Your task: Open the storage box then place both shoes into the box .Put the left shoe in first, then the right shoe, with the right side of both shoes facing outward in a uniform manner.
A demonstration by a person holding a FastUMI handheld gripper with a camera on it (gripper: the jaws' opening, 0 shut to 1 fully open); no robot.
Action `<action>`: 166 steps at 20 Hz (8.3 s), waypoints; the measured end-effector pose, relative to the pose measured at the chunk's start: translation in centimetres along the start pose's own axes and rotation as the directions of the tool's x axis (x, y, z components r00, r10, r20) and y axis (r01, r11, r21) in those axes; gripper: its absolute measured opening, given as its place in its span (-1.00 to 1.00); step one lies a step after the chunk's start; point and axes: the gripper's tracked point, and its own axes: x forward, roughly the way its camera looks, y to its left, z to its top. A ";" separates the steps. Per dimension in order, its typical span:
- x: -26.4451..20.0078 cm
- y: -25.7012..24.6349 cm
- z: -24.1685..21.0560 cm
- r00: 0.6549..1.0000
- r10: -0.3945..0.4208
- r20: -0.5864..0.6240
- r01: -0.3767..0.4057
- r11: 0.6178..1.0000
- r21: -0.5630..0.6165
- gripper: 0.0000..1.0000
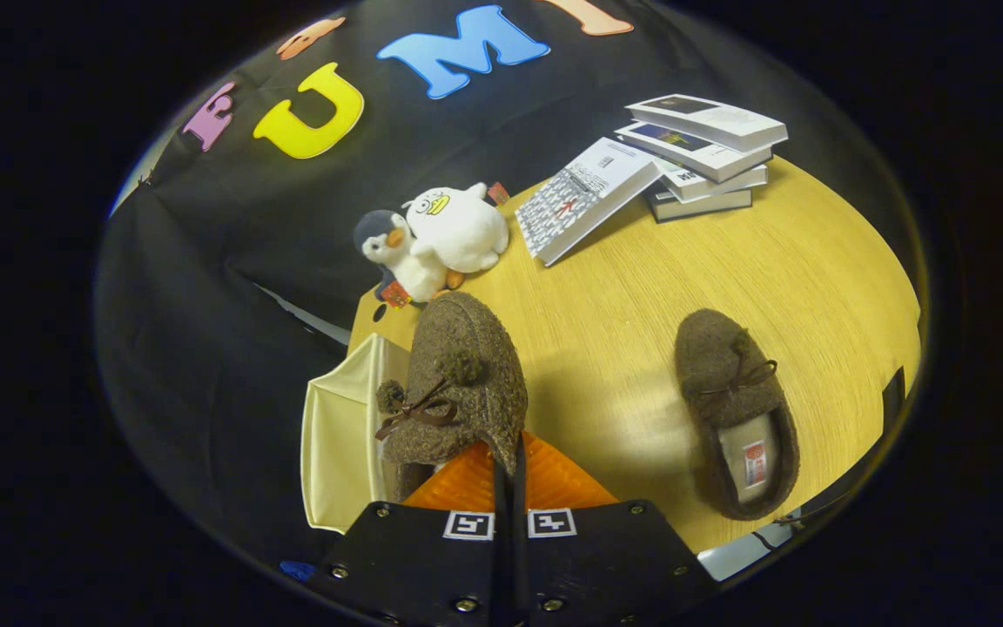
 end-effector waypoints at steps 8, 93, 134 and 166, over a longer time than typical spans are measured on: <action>0.5 9.1 0.4 0.994 0.111 0.021 -0.111 0.993 -0.034 -1.00; -3.7 -21.8 -0.3 0.985 -0.165 0.054 0.173 0.949 -0.263 0.96; -4.1 -1.7 2.3 0.996 -0.057 0.071 0.055 0.998 0.026 -0.98; 5.6 12.3 -5.2 0.998 0.041 -0.047 -0.041 0.999 0.006 -0.93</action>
